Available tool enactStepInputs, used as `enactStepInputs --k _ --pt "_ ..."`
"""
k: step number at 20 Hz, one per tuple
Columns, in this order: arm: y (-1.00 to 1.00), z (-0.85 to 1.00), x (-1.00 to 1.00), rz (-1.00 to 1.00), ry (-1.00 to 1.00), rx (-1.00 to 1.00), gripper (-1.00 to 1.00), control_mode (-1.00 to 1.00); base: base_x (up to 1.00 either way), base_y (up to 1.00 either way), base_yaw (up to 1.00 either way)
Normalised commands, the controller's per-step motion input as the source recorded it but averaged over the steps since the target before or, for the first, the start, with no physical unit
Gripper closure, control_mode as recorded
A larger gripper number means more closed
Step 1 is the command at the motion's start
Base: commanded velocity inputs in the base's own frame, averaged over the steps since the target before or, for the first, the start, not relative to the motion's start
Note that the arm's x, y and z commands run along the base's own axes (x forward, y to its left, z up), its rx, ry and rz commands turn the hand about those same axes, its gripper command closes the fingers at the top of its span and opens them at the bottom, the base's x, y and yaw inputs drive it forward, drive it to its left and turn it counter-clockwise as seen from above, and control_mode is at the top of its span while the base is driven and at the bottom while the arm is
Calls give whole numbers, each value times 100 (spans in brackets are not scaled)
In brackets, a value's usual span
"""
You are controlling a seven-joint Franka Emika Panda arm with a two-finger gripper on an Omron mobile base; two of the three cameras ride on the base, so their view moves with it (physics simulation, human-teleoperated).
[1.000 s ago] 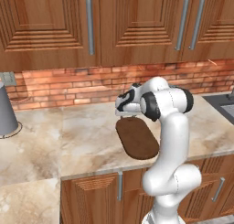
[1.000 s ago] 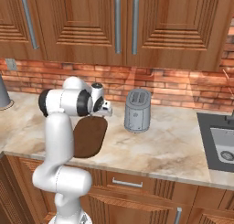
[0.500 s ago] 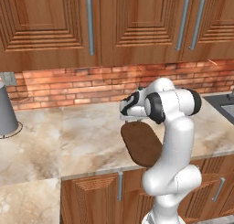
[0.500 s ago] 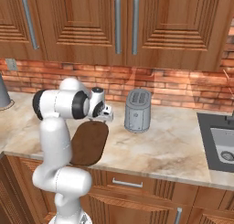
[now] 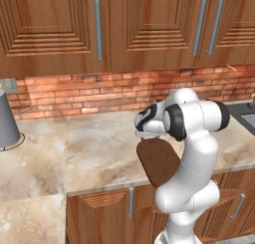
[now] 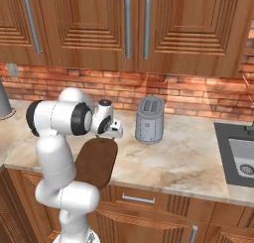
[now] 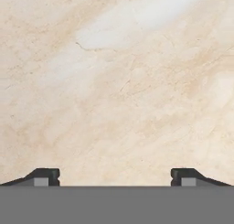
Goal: Move the cutting board and knife to the sink. Then move spray from the cabinet to the counter.
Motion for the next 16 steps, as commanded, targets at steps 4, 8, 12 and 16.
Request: enactStepInputs --k 4,8,12,16 --pt "-4 -6 -63 0 -2 2 -100 -100 0 0 0" --pt "-2 61 -5 0 -13 5 -100 -100 0 0 0" --pt "0 92 41 0 -11 3 -100 -100 0 0 0" --pt "0 65 15 0 -5 0 -100 -100 0 0 0"
